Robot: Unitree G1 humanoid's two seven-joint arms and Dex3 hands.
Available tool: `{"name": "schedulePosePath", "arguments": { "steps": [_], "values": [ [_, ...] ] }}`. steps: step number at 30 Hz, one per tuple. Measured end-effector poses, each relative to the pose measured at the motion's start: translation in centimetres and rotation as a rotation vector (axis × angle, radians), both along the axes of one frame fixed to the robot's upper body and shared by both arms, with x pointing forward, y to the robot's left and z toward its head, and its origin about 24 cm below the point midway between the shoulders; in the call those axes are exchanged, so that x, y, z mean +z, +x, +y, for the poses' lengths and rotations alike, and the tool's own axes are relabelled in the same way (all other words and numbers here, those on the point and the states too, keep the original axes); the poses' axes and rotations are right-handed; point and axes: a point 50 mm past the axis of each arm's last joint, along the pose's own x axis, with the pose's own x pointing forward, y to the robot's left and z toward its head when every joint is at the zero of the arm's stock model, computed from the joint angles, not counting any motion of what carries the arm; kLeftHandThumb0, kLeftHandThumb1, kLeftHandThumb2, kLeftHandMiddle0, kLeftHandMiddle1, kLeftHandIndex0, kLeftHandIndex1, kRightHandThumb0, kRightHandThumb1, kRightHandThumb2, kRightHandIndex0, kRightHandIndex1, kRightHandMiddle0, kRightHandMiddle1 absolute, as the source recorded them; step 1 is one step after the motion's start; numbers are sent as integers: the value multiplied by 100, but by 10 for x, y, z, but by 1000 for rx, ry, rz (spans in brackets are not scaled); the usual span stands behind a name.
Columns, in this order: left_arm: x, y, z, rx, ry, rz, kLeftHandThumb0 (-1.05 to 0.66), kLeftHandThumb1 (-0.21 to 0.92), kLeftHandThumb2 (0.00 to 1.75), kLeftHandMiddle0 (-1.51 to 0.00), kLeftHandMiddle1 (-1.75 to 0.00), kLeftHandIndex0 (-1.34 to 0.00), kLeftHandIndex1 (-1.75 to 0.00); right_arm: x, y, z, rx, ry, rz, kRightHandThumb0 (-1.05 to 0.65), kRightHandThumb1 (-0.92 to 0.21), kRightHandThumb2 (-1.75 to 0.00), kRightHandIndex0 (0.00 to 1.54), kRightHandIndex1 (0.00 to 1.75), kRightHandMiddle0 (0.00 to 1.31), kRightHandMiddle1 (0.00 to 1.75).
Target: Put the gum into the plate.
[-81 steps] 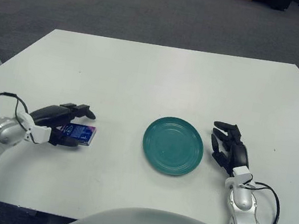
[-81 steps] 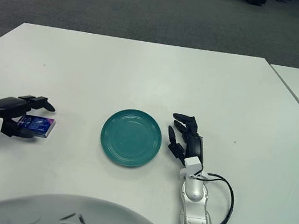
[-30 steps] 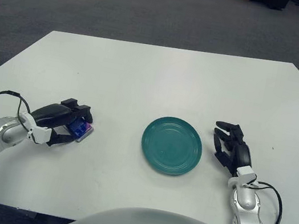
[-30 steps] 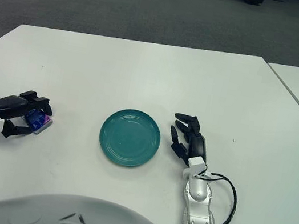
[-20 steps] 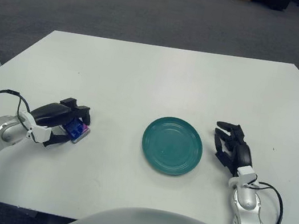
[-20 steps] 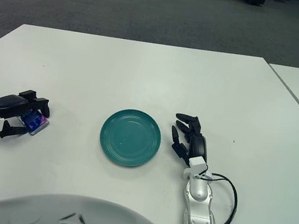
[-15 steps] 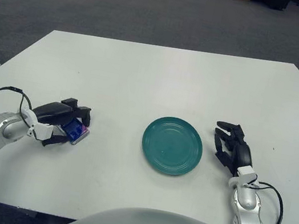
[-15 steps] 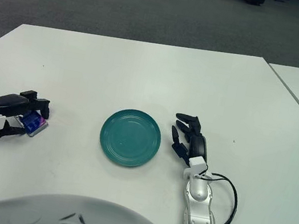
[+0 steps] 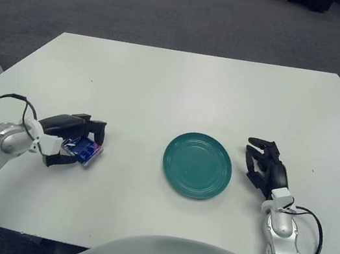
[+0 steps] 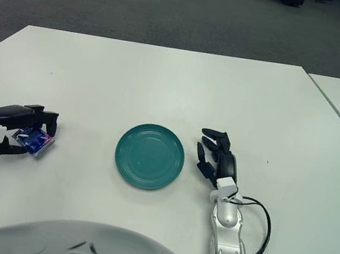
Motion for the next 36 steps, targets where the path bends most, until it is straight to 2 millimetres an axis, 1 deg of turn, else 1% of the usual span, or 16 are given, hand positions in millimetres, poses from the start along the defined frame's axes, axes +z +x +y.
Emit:
{"name": "schedulePosePath", "arguments": {
  "steps": [2, 4, 6, 7, 9, 14, 15, 16, 17, 20, 23, 26, 32, 36],
  "values": [
    [10, 3, -3, -2, -31, -46, -1, 9, 156, -80, -171, -58, -169, 0, 0, 0, 0, 2, -2, -51, -90, -60, 51, 39, 19, 105],
    [18, 5, -6, -9, -58, -84, 0, 10, 156, -79, -172, -57, -172, 1, 1, 0, 0, 4, -3, -51, -90, -61, 51, 39, 19, 105],
    [24, 7, -10, -20, -75, -111, -1, 5, 163, -81, -173, -60, -173, 1, 1, 1, 1, 4, -4, -50, -90, -61, 51, 39, 19, 105],
    [26, 8, -12, -26, -82, -121, -1, 0, 167, -84, -174, -65, -172, 1, 1, 1, 1, 4, -5, -50, -90, -61, 52, 40, 19, 105],
    [30, 10, -16, -38, -90, -140, -1, -4, 171, -86, -174, -69, -170, 1, 1, 1, 1, 4, -4, -50, -90, -61, 52, 40, 19, 105],
    [37, 11, -24, -71, -121, -195, -1, -8, 174, -88, -175, -74, -168, 0, 1, 1, 3, 6, -3, -50, -90, -62, 52, 40, 19, 105],
    [38, 11, -25, -78, -126, -204, -17, 9, 156, -99, -175, -68, -170, 0, 1, 2, 3, 7, -3, -50, -90, -62, 52, 40, 19, 105],
    [39, 11, -27, -83, -129, -210, -27, 21, 143, -107, -175, -62, -172, 0, 1, 2, 4, 7, -3, -50, -90, -62, 52, 41, 19, 105],
    [40, 11, -28, -88, -134, -217, -33, 29, 134, -112, -175, -59, -173, 0, 1, 2, 5, 8, -3, -50, -90, -62, 52, 41, 19, 105],
    [44, 9, -36, -112, -145, -241, -40, 38, 123, -119, -175, -54, -174, 0, 1, 3, 6, 8, -3, -50, -90, -62, 52, 41, 19, 105],
    [49, 8, -44, -134, -159, -265, -43, 42, 119, -121, -175, -53, -174, 0, 1, 3, 4, 8, -3, -50, -91, -62, 52, 41, 19, 105],
    [53, 8, -51, -153, -171, -280, -43, 43, 118, -121, -175, -52, -175, 0, 2, 3, 4, 7, -3, -50, -91, -62, 52, 41, 19, 105],
    [56, 10, -70, -189, -207, -295, -43, 44, 115, -121, -175, -51, -175, 0, 2, 4, 4, 3, -4, -52, -91, -61, 51, 41, 18, 105],
    [55, 10, -91, -235, -249, -305, -43, 46, 113, -120, -175, -50, -175, 0, 2, 4, 1, 1, -5, -53, -92, -60, 51, 40, 18, 105]
  ]
}}
